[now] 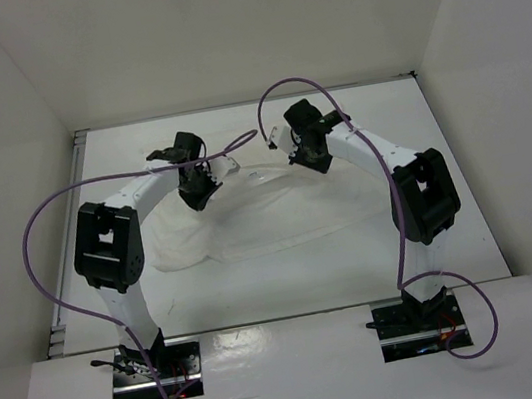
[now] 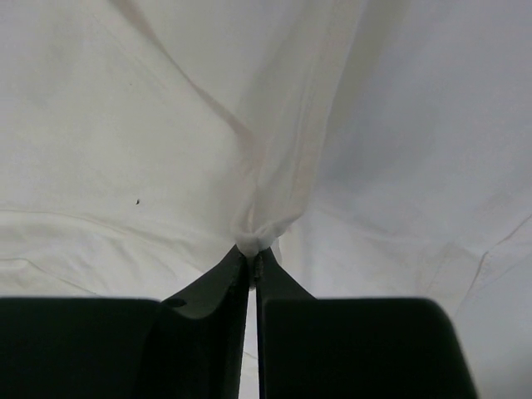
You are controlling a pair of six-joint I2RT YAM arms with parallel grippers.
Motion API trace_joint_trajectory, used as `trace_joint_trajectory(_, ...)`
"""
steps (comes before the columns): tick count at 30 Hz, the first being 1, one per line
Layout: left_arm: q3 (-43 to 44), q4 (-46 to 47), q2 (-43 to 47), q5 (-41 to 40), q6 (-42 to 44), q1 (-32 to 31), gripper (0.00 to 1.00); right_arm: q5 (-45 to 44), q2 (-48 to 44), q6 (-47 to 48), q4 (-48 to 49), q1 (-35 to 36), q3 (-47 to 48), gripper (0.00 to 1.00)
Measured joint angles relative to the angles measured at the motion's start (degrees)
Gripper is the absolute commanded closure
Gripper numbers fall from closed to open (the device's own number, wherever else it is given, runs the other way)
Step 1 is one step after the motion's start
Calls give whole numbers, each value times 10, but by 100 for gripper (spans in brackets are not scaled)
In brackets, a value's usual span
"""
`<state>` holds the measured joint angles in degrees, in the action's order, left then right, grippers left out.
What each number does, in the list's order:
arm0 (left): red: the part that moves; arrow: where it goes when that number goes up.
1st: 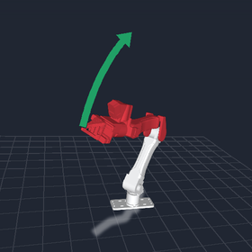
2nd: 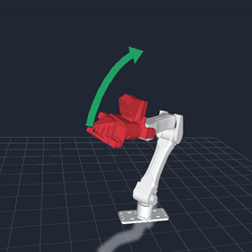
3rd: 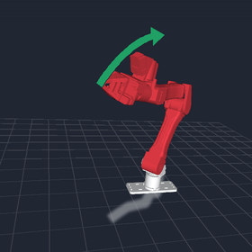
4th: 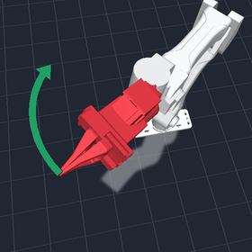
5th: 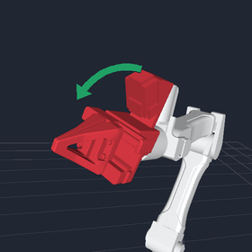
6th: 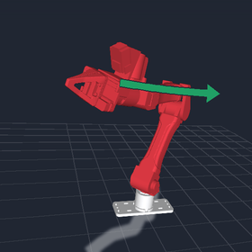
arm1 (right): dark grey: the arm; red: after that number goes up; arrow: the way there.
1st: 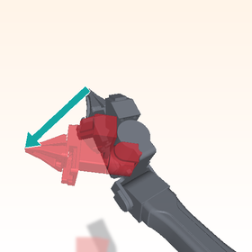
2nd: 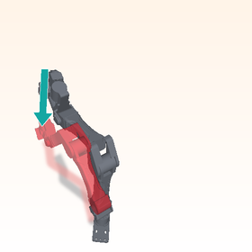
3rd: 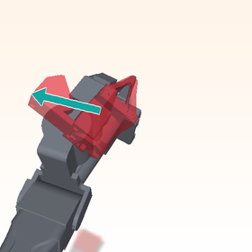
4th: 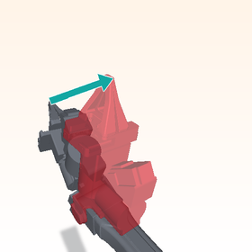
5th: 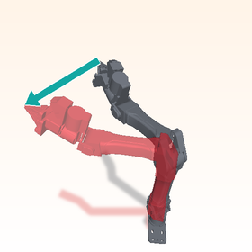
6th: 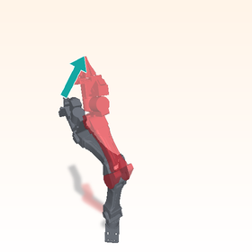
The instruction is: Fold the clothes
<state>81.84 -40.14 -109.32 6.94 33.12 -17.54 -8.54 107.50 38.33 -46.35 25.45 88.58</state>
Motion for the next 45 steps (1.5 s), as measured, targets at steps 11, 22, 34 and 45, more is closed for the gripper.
trace_joint_trajectory(11, 15, -23, 16, 24, -6, 10, 100, 2, 0, 2, -6, 0, 10, 100)
trace_joint_trajectory(22, 35, -44, 43, 58, -34, 24, 100, 15, -2, 1, -25, 0, 19, 100)
trace_joint_trajectory(34, 111, -116, 53, 61, -22, 44, 100, 24, -7, 13, -66, -19, 109, 100)
trace_joint_trajectory(45, 133, -182, 65, 62, -3, 47, 100, 45, -22, 21, -99, -30, 130, 100)
